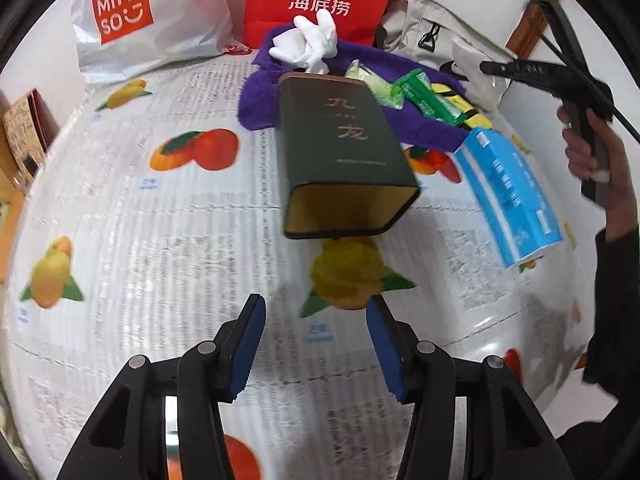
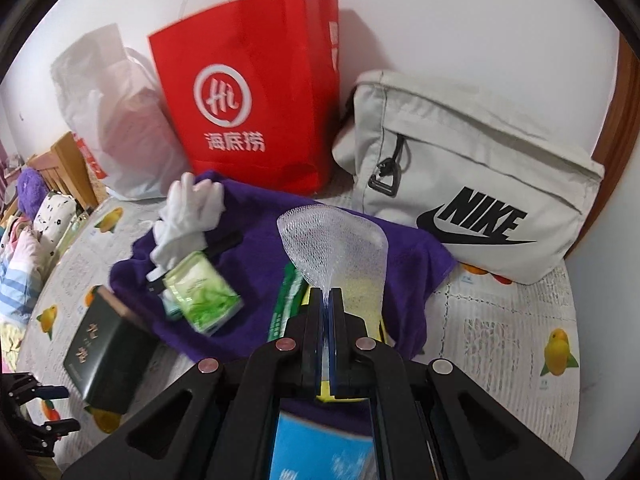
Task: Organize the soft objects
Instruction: 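Carry the clear plastic bag onto the yellow pouch with the right gripper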
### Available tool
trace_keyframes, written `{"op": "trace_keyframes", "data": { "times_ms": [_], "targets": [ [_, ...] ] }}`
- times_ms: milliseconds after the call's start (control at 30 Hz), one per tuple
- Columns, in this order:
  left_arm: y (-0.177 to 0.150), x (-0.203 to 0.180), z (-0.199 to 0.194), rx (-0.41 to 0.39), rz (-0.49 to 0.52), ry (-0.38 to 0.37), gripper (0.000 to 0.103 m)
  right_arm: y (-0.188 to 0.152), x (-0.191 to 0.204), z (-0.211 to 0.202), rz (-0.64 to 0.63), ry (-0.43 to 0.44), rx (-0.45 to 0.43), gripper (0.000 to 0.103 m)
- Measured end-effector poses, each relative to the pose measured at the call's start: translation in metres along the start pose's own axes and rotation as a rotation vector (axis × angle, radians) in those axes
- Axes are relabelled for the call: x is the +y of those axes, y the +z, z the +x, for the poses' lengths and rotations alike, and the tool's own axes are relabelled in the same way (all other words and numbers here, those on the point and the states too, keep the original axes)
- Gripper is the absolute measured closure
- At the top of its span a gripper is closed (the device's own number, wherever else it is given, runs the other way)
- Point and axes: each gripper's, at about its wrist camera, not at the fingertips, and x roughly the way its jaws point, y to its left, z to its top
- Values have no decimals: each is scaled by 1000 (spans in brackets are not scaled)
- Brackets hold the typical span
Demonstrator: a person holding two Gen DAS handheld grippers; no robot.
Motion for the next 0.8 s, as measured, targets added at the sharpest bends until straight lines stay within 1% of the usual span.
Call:
{"op": "trace_keyframes", "data": {
  "times_ms": [67,200,267,400,467,667,733,767,800],
  "targets": [
    [1,4,-3,-9,10,11,53,3,-4,13,5,0,16,101],
    [4,13,-1,-1,4,1,53,8,-9,37,4,-4,49,101],
    [5,18,3,1,-7,22,53,11,-11,50,4,-5,65,101],
    [5,25,9,29,-36,14,53,14,-14,74,12,-13,103,101],
    [5,25,9,36,-33,16,53,15,-15,83,16,-10,120,101],
    [7,22,9,33,-16,22,53,16,-14,95,10,-19,141,100],
    [7,22,9,37,-17,12,53,15,-15,95,15,-17,140,99],
    [7,21,9,38,-17,13,53,15,-15,95,10,-17,144,98],
    [7,21,9,38,-16,13,53,15,-14,94,10,-20,142,93]
  ]
}}
